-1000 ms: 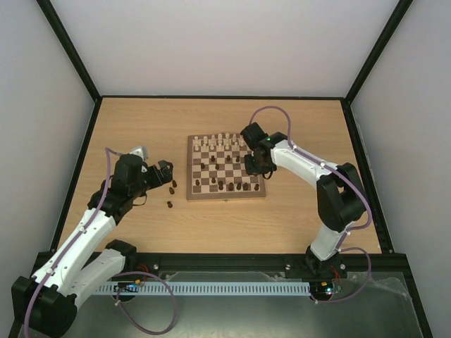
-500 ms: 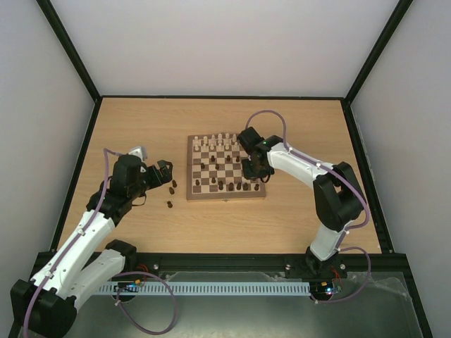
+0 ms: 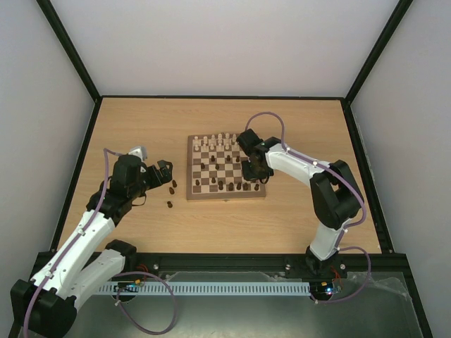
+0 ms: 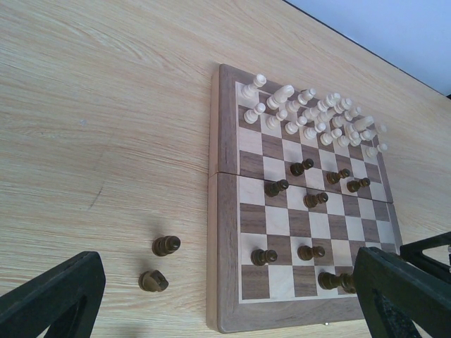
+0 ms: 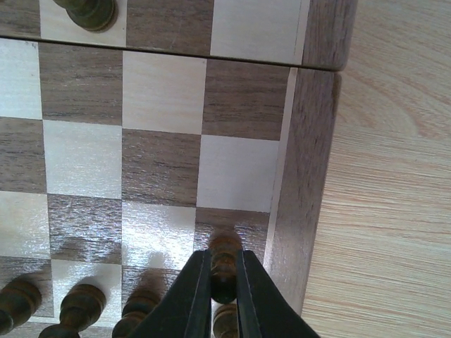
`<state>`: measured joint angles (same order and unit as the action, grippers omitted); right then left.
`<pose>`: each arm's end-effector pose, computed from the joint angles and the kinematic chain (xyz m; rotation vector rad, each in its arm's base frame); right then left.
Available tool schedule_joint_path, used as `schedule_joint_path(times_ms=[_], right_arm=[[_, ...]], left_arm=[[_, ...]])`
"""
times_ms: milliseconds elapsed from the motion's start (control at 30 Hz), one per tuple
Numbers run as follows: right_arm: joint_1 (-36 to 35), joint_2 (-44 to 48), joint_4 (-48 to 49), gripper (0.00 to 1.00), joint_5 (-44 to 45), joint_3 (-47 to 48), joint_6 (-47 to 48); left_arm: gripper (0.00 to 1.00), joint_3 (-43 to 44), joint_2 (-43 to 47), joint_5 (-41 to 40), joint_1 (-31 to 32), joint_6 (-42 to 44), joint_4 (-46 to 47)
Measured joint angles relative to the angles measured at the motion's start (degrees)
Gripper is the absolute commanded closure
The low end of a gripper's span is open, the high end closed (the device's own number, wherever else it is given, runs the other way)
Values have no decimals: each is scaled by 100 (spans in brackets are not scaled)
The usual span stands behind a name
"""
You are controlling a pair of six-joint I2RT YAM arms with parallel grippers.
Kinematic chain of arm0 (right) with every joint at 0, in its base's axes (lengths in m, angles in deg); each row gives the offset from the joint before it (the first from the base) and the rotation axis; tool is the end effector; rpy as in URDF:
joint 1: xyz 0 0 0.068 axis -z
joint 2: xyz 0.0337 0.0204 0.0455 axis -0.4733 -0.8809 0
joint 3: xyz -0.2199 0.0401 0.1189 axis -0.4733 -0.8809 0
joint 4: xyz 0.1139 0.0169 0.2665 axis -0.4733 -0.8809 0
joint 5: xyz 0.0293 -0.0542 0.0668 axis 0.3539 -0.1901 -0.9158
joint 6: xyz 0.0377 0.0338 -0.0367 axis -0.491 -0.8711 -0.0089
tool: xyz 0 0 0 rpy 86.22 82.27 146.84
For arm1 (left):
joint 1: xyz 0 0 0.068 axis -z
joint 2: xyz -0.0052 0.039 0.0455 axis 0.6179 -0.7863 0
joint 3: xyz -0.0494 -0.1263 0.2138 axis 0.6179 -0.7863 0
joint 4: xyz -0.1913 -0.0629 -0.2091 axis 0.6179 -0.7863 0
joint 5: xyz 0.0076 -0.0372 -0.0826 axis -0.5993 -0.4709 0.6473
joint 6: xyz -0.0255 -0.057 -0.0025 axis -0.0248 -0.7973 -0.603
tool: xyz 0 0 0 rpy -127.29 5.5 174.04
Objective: Set up the chess pieces on the board
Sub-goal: Place the chess piece on the chessboard, then pick up the chess piece from the chessboard.
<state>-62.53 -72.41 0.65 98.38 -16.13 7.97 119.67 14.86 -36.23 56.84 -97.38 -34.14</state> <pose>0.3271 0.2134 0.1578 -0.2009 2.6592 0.0974 0.2263 -0.0779 0.2412 -0.3125 2.1287 -0.5978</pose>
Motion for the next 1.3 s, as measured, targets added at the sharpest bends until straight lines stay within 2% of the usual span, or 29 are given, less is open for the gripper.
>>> schedule_joint_path(times_ms=[233,367,600,833,967,1300], right_arm=[[-4,-48,2,66,15,0,-22],[-9,-48,-13,63,33,13,-13],[-9,-98,-177,62,22,778,35],[-20,-697,-170,63,-66,1821,125],[-24,-1123,-190,63,-85,2083,146],[-24,-1663,-225,72,-37,2350,197]], left_arm=[[1,0,0,0,0,-2,0],[1,0,0,0,0,-15,0],[1,0,0,-2,0,-17,0],[1,0,0,-42,0,-17,-2],[1,0,0,-70,0,-15,-4],[1,0,-24,-140,0,-13,-4]])
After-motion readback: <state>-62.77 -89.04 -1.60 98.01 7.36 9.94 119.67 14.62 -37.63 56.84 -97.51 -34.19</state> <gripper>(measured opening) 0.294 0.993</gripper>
